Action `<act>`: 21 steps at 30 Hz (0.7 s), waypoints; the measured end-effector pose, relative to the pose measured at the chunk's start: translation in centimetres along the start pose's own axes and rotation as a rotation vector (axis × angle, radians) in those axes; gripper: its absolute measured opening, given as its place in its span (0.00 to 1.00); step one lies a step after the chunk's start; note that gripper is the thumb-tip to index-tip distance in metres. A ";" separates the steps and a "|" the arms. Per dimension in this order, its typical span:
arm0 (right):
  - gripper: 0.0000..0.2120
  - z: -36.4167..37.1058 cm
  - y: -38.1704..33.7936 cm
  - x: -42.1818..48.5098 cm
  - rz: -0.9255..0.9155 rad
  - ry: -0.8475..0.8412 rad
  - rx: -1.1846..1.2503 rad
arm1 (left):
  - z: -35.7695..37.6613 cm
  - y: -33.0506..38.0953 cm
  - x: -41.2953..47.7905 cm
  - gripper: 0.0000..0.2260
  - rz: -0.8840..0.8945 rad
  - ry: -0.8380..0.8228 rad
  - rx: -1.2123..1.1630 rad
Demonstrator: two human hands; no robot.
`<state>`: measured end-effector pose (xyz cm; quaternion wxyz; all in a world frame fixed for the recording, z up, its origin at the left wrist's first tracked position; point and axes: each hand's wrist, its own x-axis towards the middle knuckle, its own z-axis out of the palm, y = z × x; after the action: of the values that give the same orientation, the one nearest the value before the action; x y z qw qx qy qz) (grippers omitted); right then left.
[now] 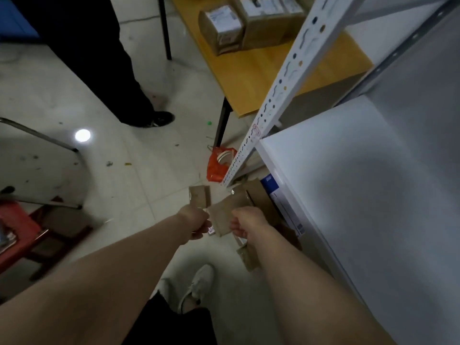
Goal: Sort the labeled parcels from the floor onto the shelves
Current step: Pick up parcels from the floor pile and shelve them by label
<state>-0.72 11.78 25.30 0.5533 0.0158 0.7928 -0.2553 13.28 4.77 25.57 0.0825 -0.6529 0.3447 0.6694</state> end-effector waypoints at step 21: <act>0.27 24.7 3.3 41.2 -0.195 0.114 -0.625 | -8.0 -5.6 41.9 0.10 0.006 0.154 -0.091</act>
<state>5.82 -6.37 -18.78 0.4589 -0.2165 0.8602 -0.0500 17.40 -9.83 -14.65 0.0239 -0.7043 0.3214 0.6325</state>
